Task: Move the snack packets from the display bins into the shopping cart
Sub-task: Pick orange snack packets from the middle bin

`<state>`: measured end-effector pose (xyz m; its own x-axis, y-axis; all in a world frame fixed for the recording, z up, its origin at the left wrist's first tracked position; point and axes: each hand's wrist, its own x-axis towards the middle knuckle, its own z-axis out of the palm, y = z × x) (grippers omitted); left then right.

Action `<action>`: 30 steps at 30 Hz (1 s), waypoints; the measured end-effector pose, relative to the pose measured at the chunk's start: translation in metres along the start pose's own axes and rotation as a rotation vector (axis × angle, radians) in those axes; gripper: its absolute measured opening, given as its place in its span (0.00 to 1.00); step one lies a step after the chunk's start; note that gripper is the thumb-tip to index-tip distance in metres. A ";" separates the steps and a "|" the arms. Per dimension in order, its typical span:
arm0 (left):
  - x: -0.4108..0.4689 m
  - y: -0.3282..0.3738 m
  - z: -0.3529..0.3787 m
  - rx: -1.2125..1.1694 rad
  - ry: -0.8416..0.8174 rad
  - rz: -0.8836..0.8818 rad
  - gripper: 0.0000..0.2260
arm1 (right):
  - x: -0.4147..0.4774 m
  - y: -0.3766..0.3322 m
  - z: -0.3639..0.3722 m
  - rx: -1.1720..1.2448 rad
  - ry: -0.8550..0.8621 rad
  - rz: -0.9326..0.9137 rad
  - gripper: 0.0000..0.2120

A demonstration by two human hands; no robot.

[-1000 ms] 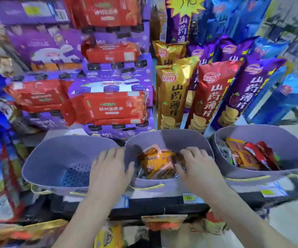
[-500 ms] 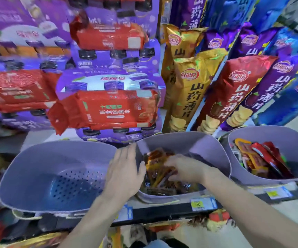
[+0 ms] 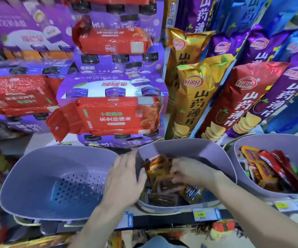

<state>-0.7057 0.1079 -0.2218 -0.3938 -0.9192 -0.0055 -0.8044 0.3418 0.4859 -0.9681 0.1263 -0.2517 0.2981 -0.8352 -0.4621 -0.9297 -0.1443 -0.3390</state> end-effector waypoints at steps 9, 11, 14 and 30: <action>-0.004 0.028 -0.014 -0.179 0.194 -0.044 0.27 | -0.052 0.001 -0.031 0.933 0.289 -0.023 0.04; -0.005 0.041 -0.016 -0.373 0.125 -0.107 0.29 | -0.054 -0.008 -0.034 1.044 0.297 -0.041 0.06; 0.001 0.058 -0.012 -0.804 -0.104 -0.214 0.15 | -0.053 -0.028 -0.038 1.166 0.234 -0.084 0.05; 0.012 0.032 0.002 -1.325 0.131 -0.568 0.12 | 0.016 -0.038 0.014 0.177 -0.176 0.032 0.17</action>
<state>-0.7366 0.1081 -0.2080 -0.0661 -0.9025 -0.4255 0.1882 -0.4301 0.8829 -0.9253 0.1254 -0.2575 0.3170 -0.7301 -0.6053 -0.8914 -0.0113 -0.4531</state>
